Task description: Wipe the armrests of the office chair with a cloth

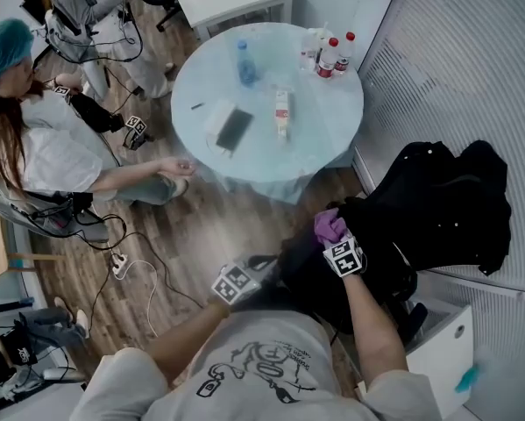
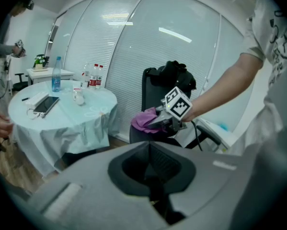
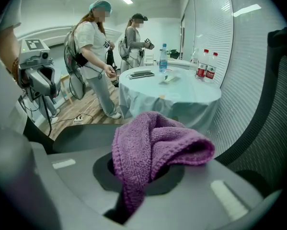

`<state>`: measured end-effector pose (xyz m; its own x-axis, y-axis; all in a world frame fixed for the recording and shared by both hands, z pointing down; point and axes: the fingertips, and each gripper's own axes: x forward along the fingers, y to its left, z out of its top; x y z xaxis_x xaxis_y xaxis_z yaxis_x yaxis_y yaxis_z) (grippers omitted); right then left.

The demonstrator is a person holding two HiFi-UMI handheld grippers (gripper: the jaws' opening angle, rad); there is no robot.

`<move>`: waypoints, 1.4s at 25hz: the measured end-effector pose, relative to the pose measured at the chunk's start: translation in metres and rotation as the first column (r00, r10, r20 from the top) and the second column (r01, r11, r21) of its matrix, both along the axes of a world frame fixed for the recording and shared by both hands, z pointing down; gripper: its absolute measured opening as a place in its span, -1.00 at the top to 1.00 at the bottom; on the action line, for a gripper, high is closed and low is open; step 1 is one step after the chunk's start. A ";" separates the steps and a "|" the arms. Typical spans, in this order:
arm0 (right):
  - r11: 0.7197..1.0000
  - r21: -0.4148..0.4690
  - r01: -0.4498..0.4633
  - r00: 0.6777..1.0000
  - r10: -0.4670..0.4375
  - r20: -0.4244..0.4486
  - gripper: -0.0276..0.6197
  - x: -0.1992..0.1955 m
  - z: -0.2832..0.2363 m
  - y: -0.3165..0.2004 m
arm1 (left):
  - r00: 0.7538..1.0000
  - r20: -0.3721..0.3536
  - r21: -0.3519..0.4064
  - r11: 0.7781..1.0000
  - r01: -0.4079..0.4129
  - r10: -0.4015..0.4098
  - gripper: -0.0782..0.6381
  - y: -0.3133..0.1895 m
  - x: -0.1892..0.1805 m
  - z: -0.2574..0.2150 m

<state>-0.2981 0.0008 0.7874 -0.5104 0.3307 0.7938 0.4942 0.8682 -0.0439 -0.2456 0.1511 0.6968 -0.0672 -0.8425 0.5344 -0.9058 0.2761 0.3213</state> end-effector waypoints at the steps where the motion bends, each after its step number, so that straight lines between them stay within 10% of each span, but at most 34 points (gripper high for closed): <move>1: 1.000 -0.009 0.004 1.000 -0.004 0.003 0.82 0.004 -0.001 0.007 | 1.000 -0.001 0.000 1.000 0.000 0.000 0.78 0.000 0.001 0.000; 23: 0.960 -0.153 0.236 0.971 -0.238 0.007 0.82 0.099 -0.014 0.148 | 1.000 0.005 0.001 1.000 -0.001 0.001 0.78 -0.009 0.003 -0.003; 35: 0.965 -0.264 0.015 0.988 0.026 0.153 0.82 0.052 -0.103 0.121 | 0.992 0.050 0.135 0.985 0.110 -0.117 0.78 -0.001 -0.024 -0.074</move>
<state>-0.2461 0.1214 0.6847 -0.6216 0.5141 0.5911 0.5082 0.8388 -0.1952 -0.2691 0.1500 0.6228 -0.1936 -0.8904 0.4120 -0.8891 0.3368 0.3100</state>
